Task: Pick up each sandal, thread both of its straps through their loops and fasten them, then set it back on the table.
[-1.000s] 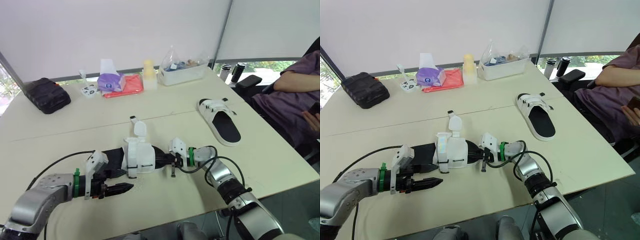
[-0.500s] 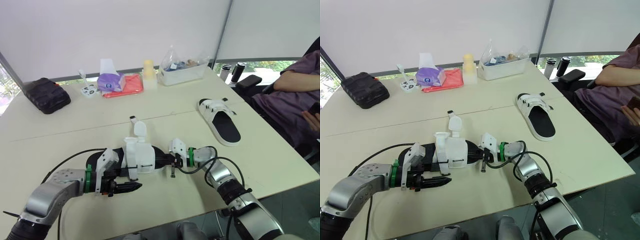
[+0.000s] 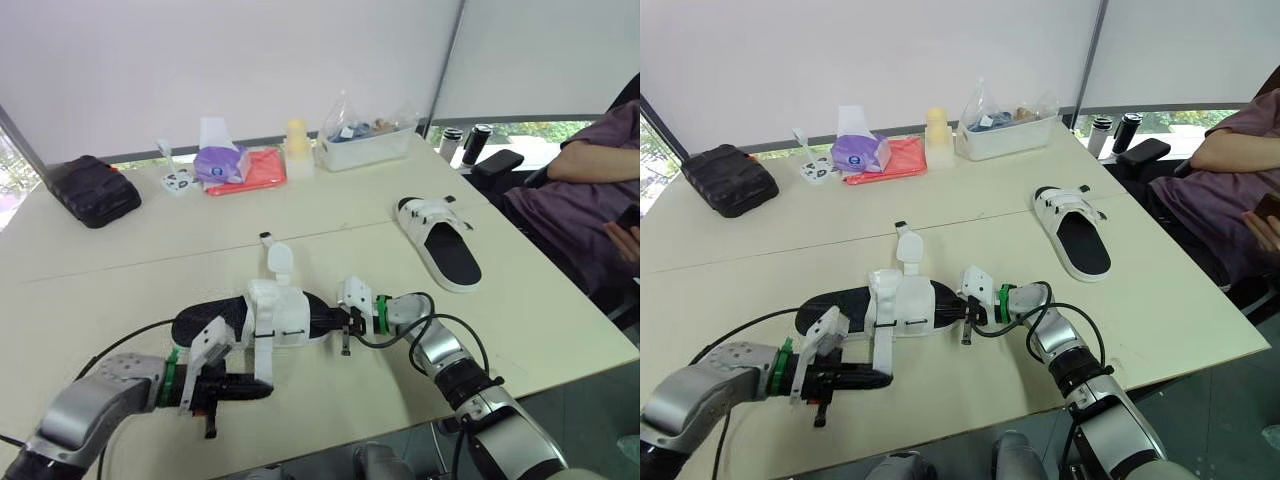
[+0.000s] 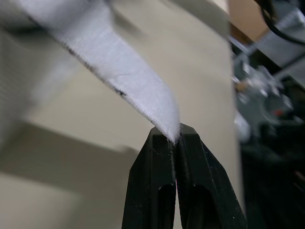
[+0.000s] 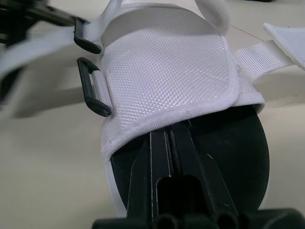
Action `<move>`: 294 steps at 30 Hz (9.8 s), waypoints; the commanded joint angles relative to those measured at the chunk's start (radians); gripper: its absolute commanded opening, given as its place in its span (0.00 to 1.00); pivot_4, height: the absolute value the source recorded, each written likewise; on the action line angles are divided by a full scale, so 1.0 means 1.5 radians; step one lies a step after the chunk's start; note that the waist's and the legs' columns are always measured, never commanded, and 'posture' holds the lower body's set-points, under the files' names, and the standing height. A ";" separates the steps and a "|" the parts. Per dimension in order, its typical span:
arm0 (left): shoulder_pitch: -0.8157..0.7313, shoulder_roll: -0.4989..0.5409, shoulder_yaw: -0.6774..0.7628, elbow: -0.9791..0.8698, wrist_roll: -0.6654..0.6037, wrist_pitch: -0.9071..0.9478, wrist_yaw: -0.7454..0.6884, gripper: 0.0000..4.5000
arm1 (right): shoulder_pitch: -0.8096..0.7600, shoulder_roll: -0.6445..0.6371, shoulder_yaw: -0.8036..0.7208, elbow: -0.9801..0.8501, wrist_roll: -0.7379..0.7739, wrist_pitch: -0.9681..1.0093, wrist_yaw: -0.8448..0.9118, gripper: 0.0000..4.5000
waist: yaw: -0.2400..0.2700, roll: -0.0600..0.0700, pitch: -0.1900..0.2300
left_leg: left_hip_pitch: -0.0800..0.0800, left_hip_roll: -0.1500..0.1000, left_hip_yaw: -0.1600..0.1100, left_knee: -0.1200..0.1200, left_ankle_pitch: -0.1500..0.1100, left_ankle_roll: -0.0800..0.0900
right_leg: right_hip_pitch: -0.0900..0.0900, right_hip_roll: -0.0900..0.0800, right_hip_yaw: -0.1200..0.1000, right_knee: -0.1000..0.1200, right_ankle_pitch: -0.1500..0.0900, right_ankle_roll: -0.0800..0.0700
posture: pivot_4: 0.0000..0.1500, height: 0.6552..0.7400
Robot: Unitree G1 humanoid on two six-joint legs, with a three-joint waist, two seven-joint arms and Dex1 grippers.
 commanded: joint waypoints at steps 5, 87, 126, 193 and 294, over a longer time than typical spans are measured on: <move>0.037 0.068 0.018 -0.066 -0.047 0.004 -0.079 0.01 | 0.033 -0.010 0.040 0.061 -0.060 0.038 0.001 0.00 | 0.000 0.000 0.000 | 0.000 0.000 0.000 0.000 0.000 0.000 | 0.000 0.000 0.000 0.000 -0.001 0.001 | 1.00 1.00; -0.450 -0.246 0.123 0.546 0.060 -0.082 0.168 0.01 | 0.038 -0.007 0.045 0.063 -0.069 0.042 -0.003 0.00 | 0.001 -0.002 -0.001 | 0.000 0.000 -0.003 0.000 0.003 -0.006 | 0.000 0.002 -0.001 0.001 0.001 0.001 | 1.00 1.00; -0.650 -0.230 0.174 0.734 0.090 -0.057 -0.003 0.95 | 0.035 0.002 0.048 0.070 -0.073 0.041 -0.007 0.00 | -0.002 -0.004 -0.003 | -0.001 0.000 -0.004 0.000 0.003 -0.006 | -0.001 0.002 -0.002 0.001 0.001 0.001 | 1.00 1.00; -0.762 -0.358 0.104 0.888 0.332 -0.512 -0.012 0.01 | 0.059 -0.002 0.047 0.058 -0.079 0.033 -0.035 0.00 | -0.007 -0.004 -0.003 | -0.001 0.001 -0.003 -0.001 0.004 -0.007 | -0.001 0.002 -0.002 0.002 0.001 0.001 | 1.00 1.00; -0.132 0.039 0.075 -0.009 -0.125 -0.051 0.172 0.76 | -0.002 0.036 0.060 0.210 -0.101 -0.046 -0.033 0.00 | -0.009 0.002 -0.006 | 0.012 0.008 -0.003 -0.004 0.001 -0.002 | 0.011 0.009 -0.003 0.002 -0.005 -0.006 | 1.00 1.00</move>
